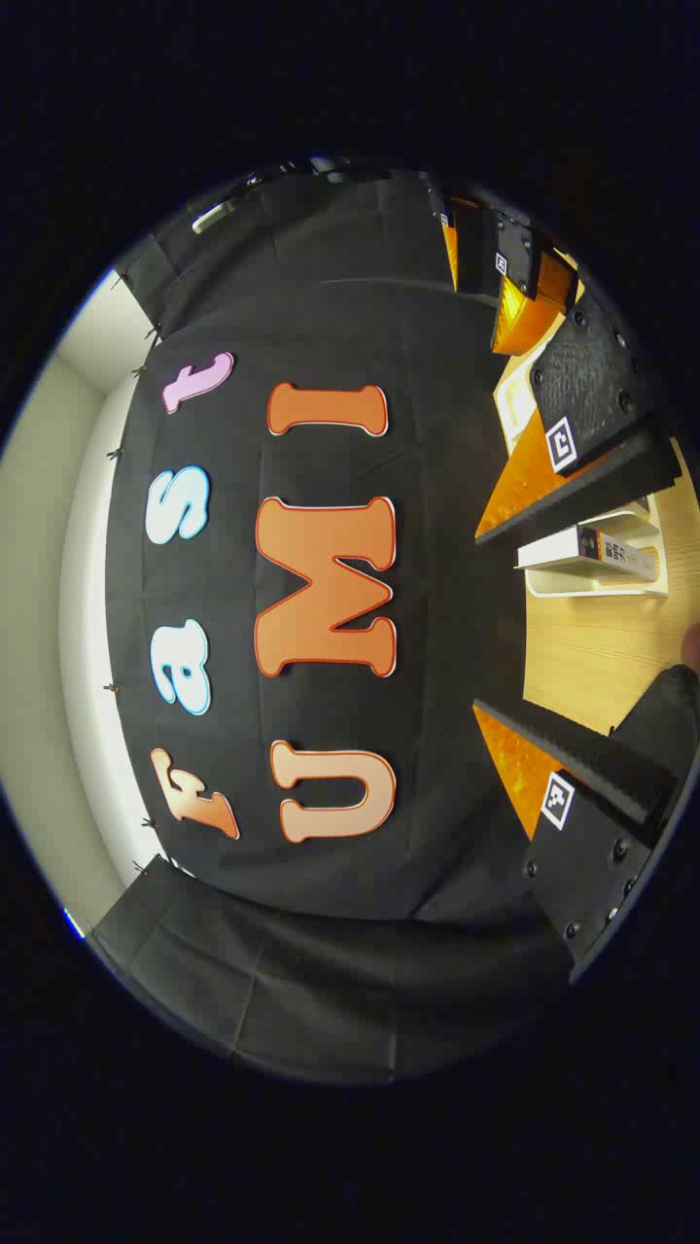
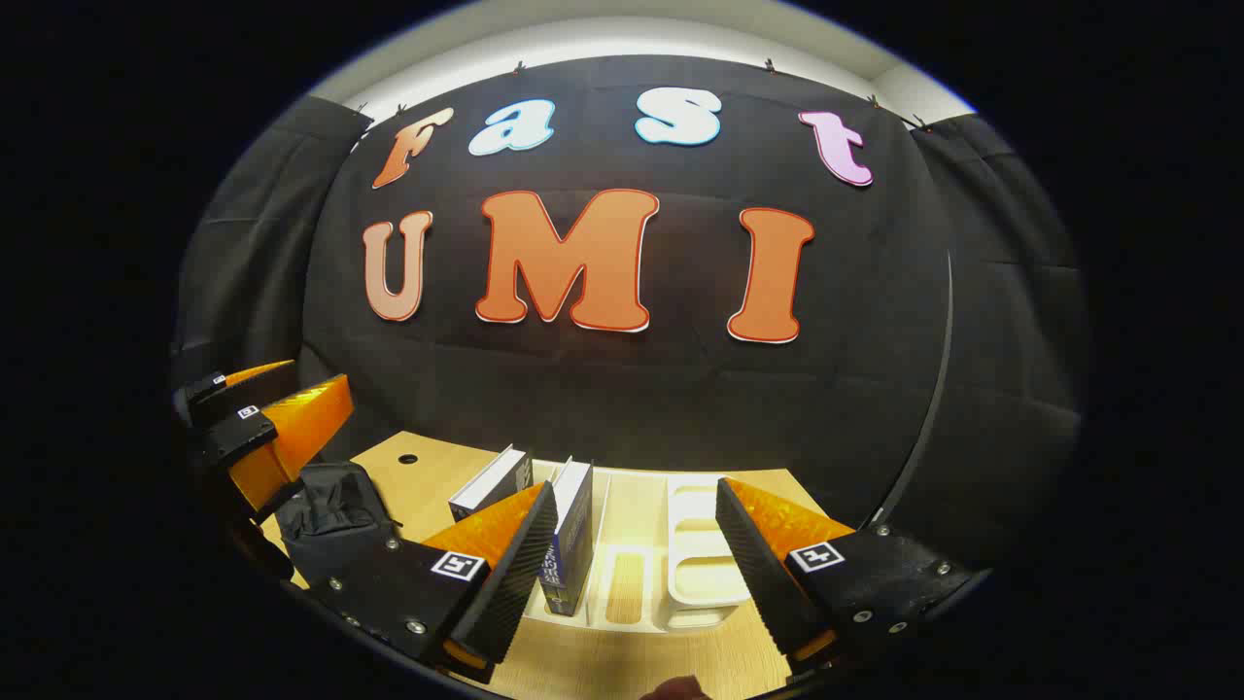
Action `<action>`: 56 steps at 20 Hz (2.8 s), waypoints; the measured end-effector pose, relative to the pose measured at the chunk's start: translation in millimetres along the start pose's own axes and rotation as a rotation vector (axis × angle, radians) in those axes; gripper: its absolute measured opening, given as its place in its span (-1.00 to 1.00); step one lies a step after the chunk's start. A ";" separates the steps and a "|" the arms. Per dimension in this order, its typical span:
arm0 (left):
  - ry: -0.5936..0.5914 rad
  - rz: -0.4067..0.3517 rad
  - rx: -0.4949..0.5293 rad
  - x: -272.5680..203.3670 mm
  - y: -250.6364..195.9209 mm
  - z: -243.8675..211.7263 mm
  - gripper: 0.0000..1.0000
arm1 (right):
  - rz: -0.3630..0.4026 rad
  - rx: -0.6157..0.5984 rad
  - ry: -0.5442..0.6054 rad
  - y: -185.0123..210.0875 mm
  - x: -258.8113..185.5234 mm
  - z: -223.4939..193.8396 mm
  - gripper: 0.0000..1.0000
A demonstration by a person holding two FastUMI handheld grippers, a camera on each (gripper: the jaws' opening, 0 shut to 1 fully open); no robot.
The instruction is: Open the schoolbag, grab two books from the bookshelf and put them into the schoolbag.
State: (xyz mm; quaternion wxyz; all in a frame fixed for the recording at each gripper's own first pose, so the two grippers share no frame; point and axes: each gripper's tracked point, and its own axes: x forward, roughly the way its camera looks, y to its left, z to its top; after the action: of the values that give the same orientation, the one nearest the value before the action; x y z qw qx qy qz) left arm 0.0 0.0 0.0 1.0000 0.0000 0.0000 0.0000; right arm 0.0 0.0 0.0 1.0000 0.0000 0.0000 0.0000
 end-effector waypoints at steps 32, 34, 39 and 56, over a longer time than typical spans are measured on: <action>0.012 0.001 0.116 -13.6 -2.3 -14.3 0.92 | 0.016 -0.007 -0.003 -1.6 5.8 -2.4 0.96; 0.022 0.003 0.154 -16.7 -1.9 -23.3 0.92 | 0.022 -0.010 0.003 -2.0 7.0 -5.7 0.96; 0.068 0.015 0.266 -23.7 3.5 -52.9 0.92 | 0.024 -0.025 -0.001 -7.6 9.8 -5.8 0.95; 0.388 0.103 0.676 -66.9 67.5 -222.4 0.96 | 0.031 -0.036 0.019 -28.1 20.0 -18.0 0.96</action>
State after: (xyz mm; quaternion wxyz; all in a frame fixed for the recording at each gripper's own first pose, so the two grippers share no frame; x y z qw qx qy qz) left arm -66.9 67.5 -222.4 0.9237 0.3293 0.1890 0.0502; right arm 20.0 -28.1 -18.0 0.9997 -0.0181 0.0096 0.0156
